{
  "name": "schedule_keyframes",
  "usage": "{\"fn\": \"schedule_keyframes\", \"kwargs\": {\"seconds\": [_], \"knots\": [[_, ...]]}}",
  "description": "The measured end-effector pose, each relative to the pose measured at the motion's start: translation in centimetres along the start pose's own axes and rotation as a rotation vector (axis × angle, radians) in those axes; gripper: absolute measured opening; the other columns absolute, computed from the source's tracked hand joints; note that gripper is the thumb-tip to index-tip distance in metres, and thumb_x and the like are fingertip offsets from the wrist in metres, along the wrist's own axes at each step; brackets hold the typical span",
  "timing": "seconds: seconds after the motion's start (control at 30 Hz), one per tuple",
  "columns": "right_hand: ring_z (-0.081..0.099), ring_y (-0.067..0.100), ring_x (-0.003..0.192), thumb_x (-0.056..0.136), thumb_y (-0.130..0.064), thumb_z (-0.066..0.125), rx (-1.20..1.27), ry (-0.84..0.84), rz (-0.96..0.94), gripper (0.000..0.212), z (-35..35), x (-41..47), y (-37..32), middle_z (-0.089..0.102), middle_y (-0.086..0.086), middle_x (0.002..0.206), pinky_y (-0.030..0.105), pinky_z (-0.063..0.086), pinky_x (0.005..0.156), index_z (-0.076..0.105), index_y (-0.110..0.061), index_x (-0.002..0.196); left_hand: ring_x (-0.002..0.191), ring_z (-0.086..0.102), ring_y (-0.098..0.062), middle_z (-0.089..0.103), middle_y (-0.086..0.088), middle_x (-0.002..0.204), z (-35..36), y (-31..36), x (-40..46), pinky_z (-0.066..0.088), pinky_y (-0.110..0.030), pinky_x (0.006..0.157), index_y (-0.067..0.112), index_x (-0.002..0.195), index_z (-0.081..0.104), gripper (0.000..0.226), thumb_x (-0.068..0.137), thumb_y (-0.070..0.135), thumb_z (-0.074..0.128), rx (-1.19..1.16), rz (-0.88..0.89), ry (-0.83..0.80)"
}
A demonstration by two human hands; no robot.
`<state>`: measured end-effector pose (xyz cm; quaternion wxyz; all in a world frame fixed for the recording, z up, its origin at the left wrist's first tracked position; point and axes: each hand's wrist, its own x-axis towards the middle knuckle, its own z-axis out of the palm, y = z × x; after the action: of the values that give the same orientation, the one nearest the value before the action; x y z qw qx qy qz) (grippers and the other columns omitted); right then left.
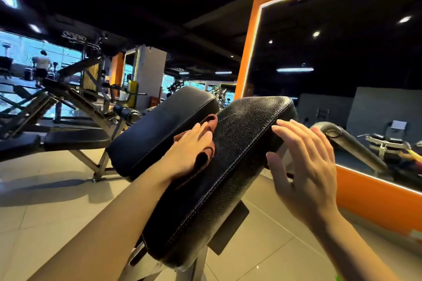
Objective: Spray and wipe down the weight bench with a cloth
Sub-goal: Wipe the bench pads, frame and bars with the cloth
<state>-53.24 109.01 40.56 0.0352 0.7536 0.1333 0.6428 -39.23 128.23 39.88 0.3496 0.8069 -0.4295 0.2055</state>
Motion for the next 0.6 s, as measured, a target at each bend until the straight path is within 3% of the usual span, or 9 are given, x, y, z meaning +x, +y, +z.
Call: {"fn": "schedule_keyframes", "kwargs": {"seconds": [0.13,0.23,0.33,0.4,0.47,0.53,0.6], "knots": [[0.050,0.021,0.128,0.094,-0.034,0.049,0.032,0.016,0.003,0.039,0.2,-0.2,0.7,0.053,0.000,0.133,0.057,0.034,0.108,0.050,-0.016,0.128,0.141,0.024,-0.032,0.025,-0.012,0.154,-0.6,5.6,7.0,0.015,-0.048,0.116,-0.001,0.139,0.036,0.039,0.105,0.017,0.032,-0.078,-0.003,-0.089],[0.047,0.019,0.130,0.095,-0.031,0.046,0.081,0.036,-0.012,0.037,0.2,-0.3,1.0,0.050,0.001,0.134,0.055,0.031,0.112,0.047,-0.016,0.129,0.143,0.022,-0.024,0.024,-0.001,0.157,0.0,9.8,8.8,0.015,-0.059,0.115,0.014,0.132,0.048,0.036,0.103,0.028,0.033,-0.110,0.137,-0.116],[0.049,0.021,0.128,0.095,-0.024,0.045,0.117,0.063,-0.020,0.032,0.3,-0.5,1.1,0.053,0.004,0.132,0.056,0.030,0.112,0.046,-0.015,0.126,0.148,0.010,-0.013,0.016,0.007,0.161,0.0,10.0,6.3,0.007,-0.053,0.119,0.033,0.152,0.022,0.060,0.095,0.050,0.027,-0.139,0.163,-0.077],[0.051,0.024,0.126,0.094,-0.019,0.045,0.131,0.083,-0.023,0.030,0.3,-0.4,1.2,0.054,0.006,0.131,0.058,0.032,0.110,0.046,-0.013,0.123,0.145,0.000,0.001,0.005,0.015,0.161,-0.2,8.2,3.6,-0.002,-0.045,0.121,0.042,0.152,0.013,0.054,0.101,0.048,0.029,-0.156,0.131,-0.091],[0.054,0.026,0.123,0.094,-0.017,0.046,0.115,0.089,-0.037,0.027,0.3,-0.3,1.0,0.055,0.007,0.129,0.057,0.032,0.111,0.047,-0.012,0.120,0.130,-0.002,0.019,-0.001,0.036,0.152,-0.7,6.3,-0.2,-0.004,-0.032,0.118,0.055,0.143,0.005,0.049,0.104,0.040,0.030,-0.219,0.080,-0.140],[0.055,0.028,0.122,0.094,-0.017,0.046,0.094,0.078,-0.043,0.026,0.2,-0.2,0.7,0.058,0.010,0.127,0.054,0.029,0.113,0.048,-0.012,0.119,0.119,-0.001,0.033,-0.003,0.058,0.126,-1.0,4.2,-4.4,-0.001,-0.026,0.116,0.068,0.127,0.003,0.046,0.104,0.037,0.030,-0.285,0.001,-0.171],[0.056,0.028,0.120,0.094,-0.017,0.046,0.081,0.059,-0.015,0.026,0.0,0.0,0.5,0.062,0.013,0.124,0.050,0.026,0.115,0.048,-0.012,0.119,0.129,0.010,0.022,0.002,0.060,0.113,-1.5,2.6,-7.3,0.001,-0.028,0.118,0.072,0.117,0.003,0.044,0.104,0.040,0.032,-0.297,-0.107,-0.161]]}}
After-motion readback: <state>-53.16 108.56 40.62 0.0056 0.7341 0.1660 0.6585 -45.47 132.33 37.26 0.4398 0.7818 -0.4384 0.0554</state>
